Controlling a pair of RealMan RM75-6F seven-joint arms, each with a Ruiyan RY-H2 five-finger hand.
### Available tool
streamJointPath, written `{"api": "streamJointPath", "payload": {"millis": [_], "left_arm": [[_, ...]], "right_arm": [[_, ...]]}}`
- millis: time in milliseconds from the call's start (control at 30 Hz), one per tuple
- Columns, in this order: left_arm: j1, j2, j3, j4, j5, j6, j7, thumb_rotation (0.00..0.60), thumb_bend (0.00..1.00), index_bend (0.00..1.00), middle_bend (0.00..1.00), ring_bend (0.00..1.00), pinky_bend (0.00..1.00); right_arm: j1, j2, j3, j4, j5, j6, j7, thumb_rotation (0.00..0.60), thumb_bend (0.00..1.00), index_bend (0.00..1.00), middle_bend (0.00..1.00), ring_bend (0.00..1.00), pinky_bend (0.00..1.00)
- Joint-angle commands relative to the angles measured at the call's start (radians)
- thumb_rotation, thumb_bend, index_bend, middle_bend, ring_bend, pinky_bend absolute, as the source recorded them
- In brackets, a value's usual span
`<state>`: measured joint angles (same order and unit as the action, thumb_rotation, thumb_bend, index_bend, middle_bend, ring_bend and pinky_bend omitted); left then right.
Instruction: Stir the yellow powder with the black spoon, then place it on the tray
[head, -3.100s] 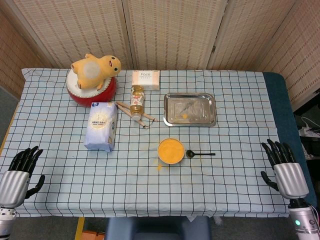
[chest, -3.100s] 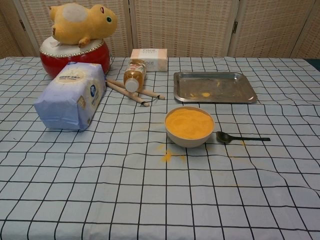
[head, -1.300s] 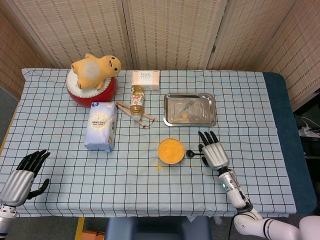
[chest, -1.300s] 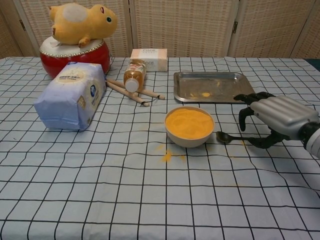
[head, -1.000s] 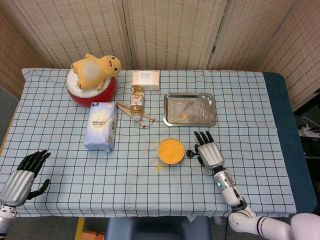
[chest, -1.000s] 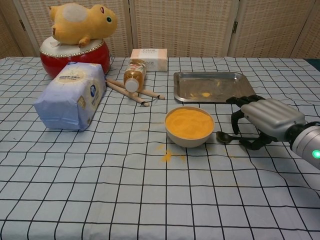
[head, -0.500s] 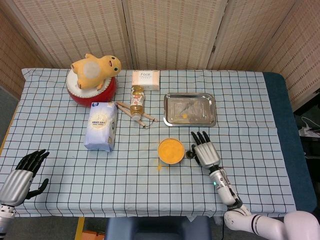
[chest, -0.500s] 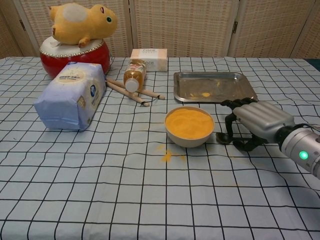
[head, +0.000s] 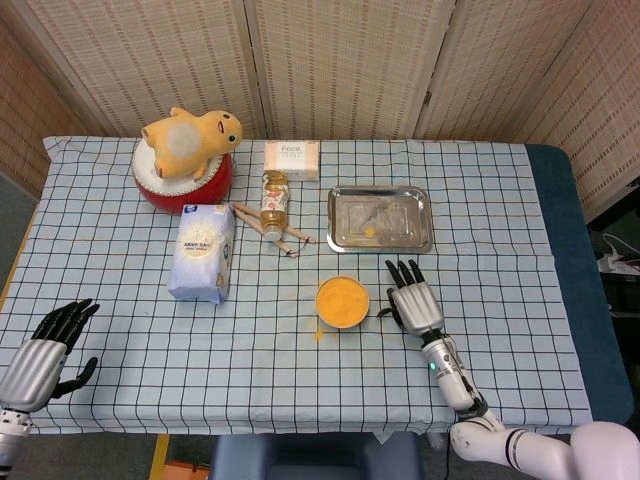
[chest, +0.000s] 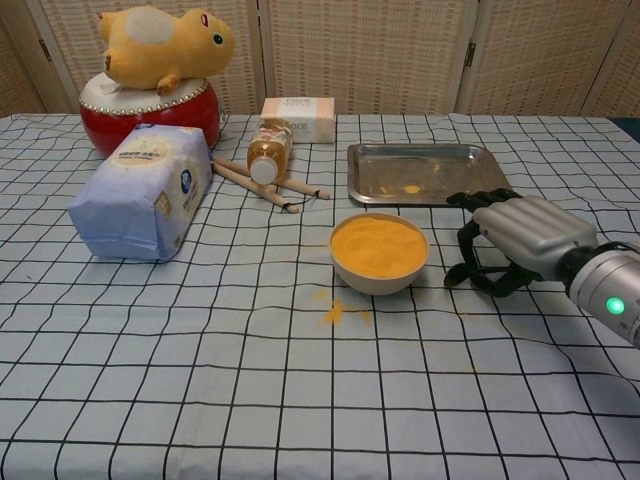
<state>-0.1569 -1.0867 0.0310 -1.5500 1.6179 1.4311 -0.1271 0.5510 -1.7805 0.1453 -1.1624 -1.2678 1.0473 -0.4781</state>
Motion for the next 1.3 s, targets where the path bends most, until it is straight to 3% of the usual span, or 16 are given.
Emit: {"api": "streamJointPath", "payload": {"millis": [33,400,600,900,1300], "left_arm": [[0.000,0.000,0.001,-0.001,0.002,0.000,0.001,0.600,0.43,0.00,0.00,0.00,0.08],[0.001,0.001,0.006,-0.005,0.011,0.006,0.000,0.600,0.43,0.00,0.00,0.00,0.08],[0.002,0.009,0.010,-0.005,0.022,0.013,-0.018,0.600,0.43,0.00,0.00,0.00,0.08],[0.002,0.019,0.015,0.002,0.033,0.020,-0.053,0.600,0.43,0.00,0.00,0.00,0.08],[0.004,0.026,0.019,0.006,0.042,0.031,-0.080,0.600,0.43,0.00,0.00,0.00,0.08]], "right_arm": [[-0.006,0.020,-0.001,-0.026,-0.008,0.020,-0.008,0.600,0.32,0.60,0.00,0.00,0.00],[-0.022,0.104,0.010,-0.164,-0.023,0.092,-0.057,0.600,0.32,0.60,0.00,0.00,0.00],[0.029,0.106,0.075,-0.268,0.018,0.085,-0.137,0.600,0.32,0.60,0.00,0.00,0.00],[0.143,-0.012,0.138,-0.238,0.119,0.047,-0.292,0.600,0.32,0.59,0.00,0.00,0.00],[0.185,-0.070,0.117,-0.194,0.193,0.061,-0.408,0.600,0.32,0.52,0.00,0.00,0.00]]}}
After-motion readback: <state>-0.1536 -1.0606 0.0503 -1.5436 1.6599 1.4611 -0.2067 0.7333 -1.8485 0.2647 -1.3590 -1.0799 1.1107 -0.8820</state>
